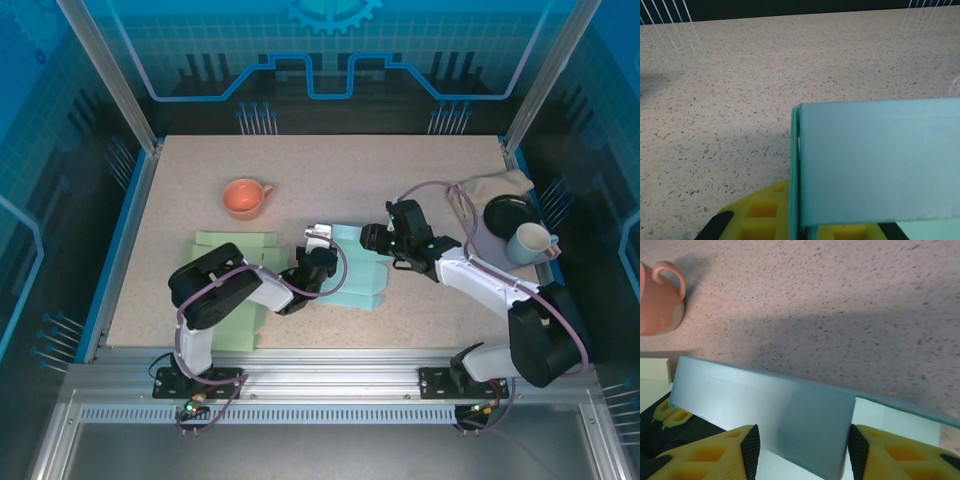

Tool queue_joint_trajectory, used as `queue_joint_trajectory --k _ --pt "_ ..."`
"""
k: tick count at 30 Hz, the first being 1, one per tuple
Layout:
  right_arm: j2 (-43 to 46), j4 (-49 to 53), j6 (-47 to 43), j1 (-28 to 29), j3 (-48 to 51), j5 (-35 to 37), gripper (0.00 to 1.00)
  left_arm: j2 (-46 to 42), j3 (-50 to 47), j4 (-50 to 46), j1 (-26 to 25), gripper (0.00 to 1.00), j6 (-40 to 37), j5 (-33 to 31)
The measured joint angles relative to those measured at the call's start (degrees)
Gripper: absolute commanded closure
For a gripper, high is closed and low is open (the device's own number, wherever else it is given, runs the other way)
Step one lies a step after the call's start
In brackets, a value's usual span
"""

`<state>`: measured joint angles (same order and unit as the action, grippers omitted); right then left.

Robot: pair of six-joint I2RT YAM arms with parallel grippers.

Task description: Fold the paper box

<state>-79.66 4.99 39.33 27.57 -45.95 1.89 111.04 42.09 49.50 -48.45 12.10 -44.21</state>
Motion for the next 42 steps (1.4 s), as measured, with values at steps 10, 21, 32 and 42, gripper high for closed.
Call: queue_joint_trajectory --k 10,21,32,42 --pt "0.1 -4.9 2.4 -0.7 3.3 -3.8 0.53 0.0 0.9 -2.1 -0.3 0.94 0.3 -1.4" --pt "12.9 -1.9 -1.7 0.8 13.5 5.8 0.54 0.0 2.7 -6.4 -1.0 0.94 2.9 -3.9" --pt "4.1 -13.3 -5.2 -2.6 16.8 7.5 0.49 -0.8 3.6 -10.0 -1.0 0.94 4.5 -4.0" --pt "-5.6 -24.6 -6.0 -6.7 16.8 1.6 0.47 -0.9 3.8 -10.7 -1.0 0.94 4.5 -4.0"
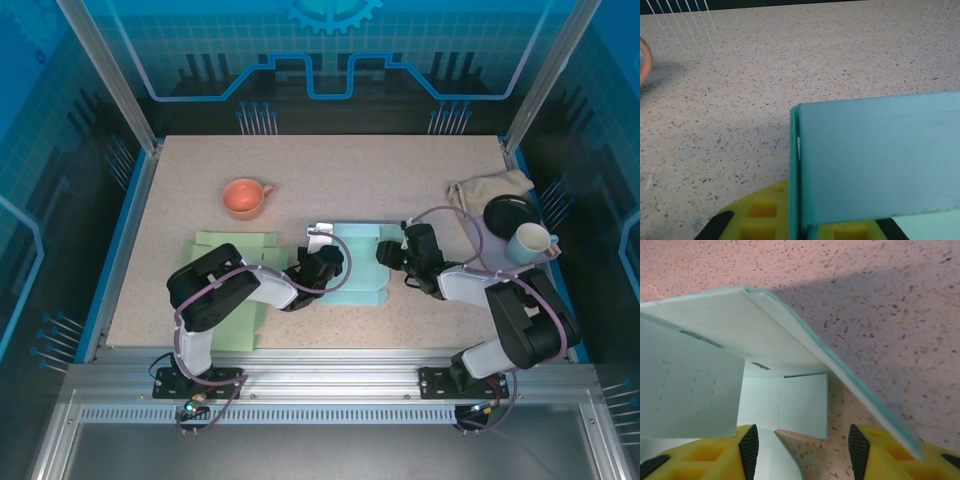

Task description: Fold the paper box

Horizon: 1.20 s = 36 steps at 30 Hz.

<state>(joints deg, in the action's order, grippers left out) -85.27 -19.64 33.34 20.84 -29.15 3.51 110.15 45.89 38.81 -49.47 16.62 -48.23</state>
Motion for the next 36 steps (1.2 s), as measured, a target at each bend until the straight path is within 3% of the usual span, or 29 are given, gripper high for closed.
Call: queue_joint_trajectory --k 12,25,30,36 --pt "-4.7 -8.0 -1.3 0.2 -0.1 -4.6 0.49 0.0 0.5 -1.1 0.0 0.94 0.1 0.0" --pt "-3.5 -7.0 -3.5 6.5 -2.1 -3.7 0.5 0.0 0.9 -2.1 0.0 0.94 1.3 0.0" --pt "0.3 -1.1 -5.2 6.8 -2.0 -1.9 0.49 0.0 1.0 -2.3 0.0 0.93 1.2 0.0" --pt "16.1 15.5 -8.0 7.0 -2.3 4.5 0.49 0.0 0.6 -1.0 0.5 0.93 -1.2 0.6"
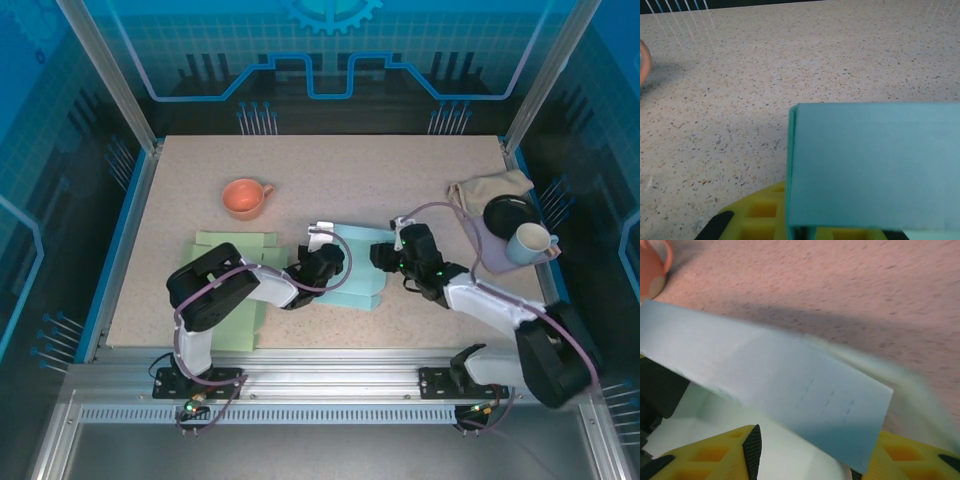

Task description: Fold the paper box

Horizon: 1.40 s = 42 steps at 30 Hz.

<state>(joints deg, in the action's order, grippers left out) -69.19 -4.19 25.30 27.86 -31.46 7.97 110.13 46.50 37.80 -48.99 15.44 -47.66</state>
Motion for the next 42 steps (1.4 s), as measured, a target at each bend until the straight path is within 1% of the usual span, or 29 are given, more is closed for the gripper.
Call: queue_joint_trajectory --k 4,7,10,13,15,18,23,28,32,38,42 --pt "9.4 9.7 -3.1 0.7 -1.2 3.5 0.49 -0.7 -1.7 2.2 1.0 0.93 -3.0 2.2" --pt "14.2 15.2 -5.5 0.5 -1.7 9.3 0.46 -2.1 -3.8 3.8 2.9 0.93 -5.2 5.1" --pt "14.6 18.6 -7.4 -1.4 -1.7 13.8 0.45 -3.2 -5.6 5.4 4.2 0.93 -7.3 8.0" --pt "11.8 21.1 -8.5 -5.6 -1.8 14.3 0.44 -3.5 -6.2 6.3 4.7 0.93 -9.0 9.9" --pt "8.8 22.2 -8.9 -7.0 -2.5 13.7 0.44 -3.5 -6.2 6.7 4.8 0.93 -9.9 11.1" --pt "3.7 24.0 -9.3 -7.0 -4.9 11.4 0.45 -3.5 -6.2 7.1 5.0 0.93 -11.2 12.9" --pt "-3.0 24.5 -10.6 -7.0 -9.1 5.7 0.46 -3.5 -6.2 7.5 5.4 0.93 -12.2 15.2" --pt "-3.9 23.1 -12.5 -4.9 -9.4 -0.8 0.46 -3.5 -5.9 7.3 5.6 0.93 -12.6 16.7" --pt "-4.8 21.5 -13.7 -2.7 -9.4 -3.7 0.46 -3.5 -5.7 7.0 5.6 0.93 -12.6 17.6" --pt "-5.9 19.7 -14.5 -1.4 -9.4 -4.2 0.48 -3.5 -5.6 7.1 5.7 0.93 -12.6 18.3" --pt "-6.4 19.1 -14.5 -0.7 -9.4 -3.9 0.52 -3.5 -5.6 7.0 5.7 0.93 -12.5 18.7"
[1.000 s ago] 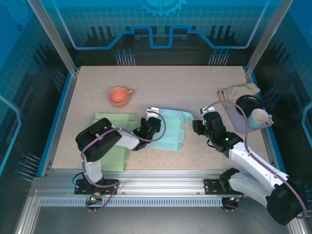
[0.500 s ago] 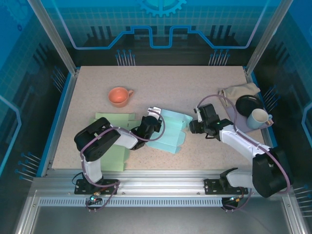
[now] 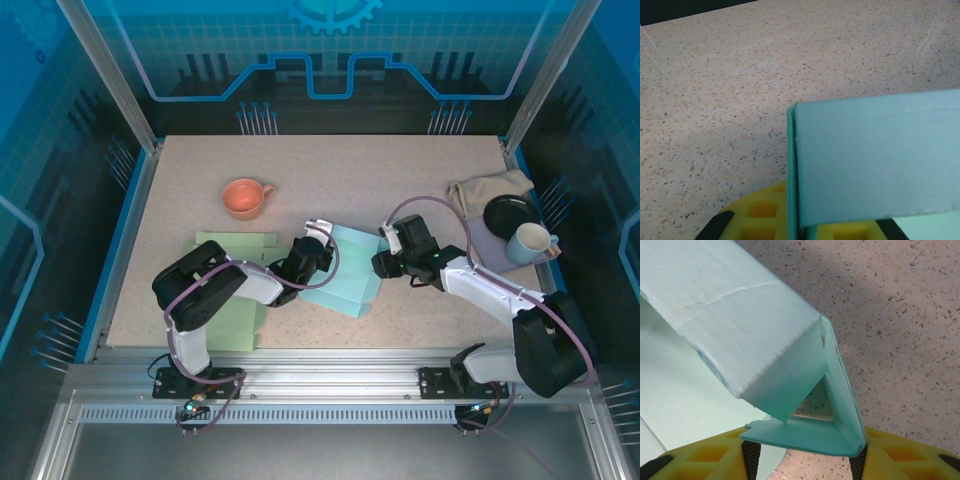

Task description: Fold the paper box

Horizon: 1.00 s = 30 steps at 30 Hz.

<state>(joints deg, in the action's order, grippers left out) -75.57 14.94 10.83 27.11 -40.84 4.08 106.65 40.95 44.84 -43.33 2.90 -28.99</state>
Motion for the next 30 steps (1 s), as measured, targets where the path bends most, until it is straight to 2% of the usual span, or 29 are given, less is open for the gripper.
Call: queue_joint_trajectory --k 11,19,22,30 --pt "-0.8 -2.9 0.0 2.5 0.4 -0.1 0.49 0.0 1.9 -3.4 0.3 0.93 2.7 -0.1" --pt "-0.3 -6.0 0.0 2.5 2.1 -3.5 0.44 0.0 3.1 -5.6 0.5 0.93 3.2 -0.3" --pt "1.6 -6.4 0.1 2.5 3.3 -4.6 0.4 0.0 3.1 -5.6 0.5 0.93 3.2 -0.2" --pt "9.6 -3.3 1.9 2.0 6.0 -2.6 0.38 -0.8 2.5 -5.7 0.5 0.93 2.1 0.6"
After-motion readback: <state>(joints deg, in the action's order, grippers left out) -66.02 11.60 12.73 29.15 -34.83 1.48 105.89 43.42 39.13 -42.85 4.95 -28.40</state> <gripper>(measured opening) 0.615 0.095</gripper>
